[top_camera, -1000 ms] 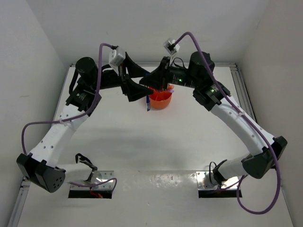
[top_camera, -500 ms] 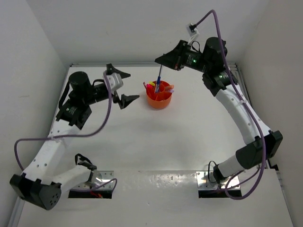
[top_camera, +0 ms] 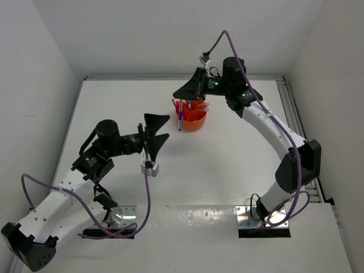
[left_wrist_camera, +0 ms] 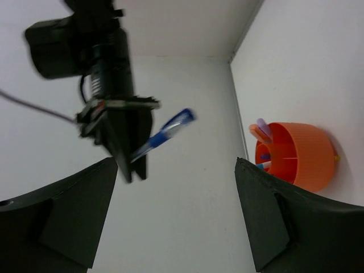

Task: Sort the stationery into containers
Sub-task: Place the pen in the storage box.

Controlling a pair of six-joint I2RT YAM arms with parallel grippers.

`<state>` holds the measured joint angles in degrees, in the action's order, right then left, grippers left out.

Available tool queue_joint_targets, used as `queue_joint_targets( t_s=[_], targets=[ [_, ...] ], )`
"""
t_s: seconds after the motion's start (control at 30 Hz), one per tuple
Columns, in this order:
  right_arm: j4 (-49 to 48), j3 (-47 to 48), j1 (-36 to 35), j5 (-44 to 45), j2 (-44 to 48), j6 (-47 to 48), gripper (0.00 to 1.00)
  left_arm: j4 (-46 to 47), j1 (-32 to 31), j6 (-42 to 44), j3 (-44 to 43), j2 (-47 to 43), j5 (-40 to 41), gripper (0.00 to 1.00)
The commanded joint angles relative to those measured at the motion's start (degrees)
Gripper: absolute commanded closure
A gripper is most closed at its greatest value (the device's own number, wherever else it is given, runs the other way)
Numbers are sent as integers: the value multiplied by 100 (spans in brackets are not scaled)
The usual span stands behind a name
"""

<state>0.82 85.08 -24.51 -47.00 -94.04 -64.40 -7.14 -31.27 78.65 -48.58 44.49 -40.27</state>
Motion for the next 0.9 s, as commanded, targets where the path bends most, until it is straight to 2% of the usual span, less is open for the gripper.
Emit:
queue_joint_targets(
  t_s=[0.0,0.13,0.33,0.43,0.57,0.67,0.87],
  targets=[
    [-495,-9,-132,-327,184,-275,100,127,-300,1597,235,24,63,10],
    [-513,-123,-308,-450,245,-292,100,81,-485,1697,191,191,160,16],
    [-574,-404,-414,-485,246,-310,100,915,-766,1583,463,104,379,24],
    [-583,-352,-423,-476,202,-362,100,767,-837,1627,411,112,371,29],
    [-618,-229,-458,-476,140,-406,100,293,-907,1845,296,200,309,44],
    [-609,-211,-502,-468,140,-380,100,318,-943,1856,314,297,309,51],
    [-513,-307,-528,-424,158,-362,100,503,-1057,1829,296,402,292,56]
  ],
)
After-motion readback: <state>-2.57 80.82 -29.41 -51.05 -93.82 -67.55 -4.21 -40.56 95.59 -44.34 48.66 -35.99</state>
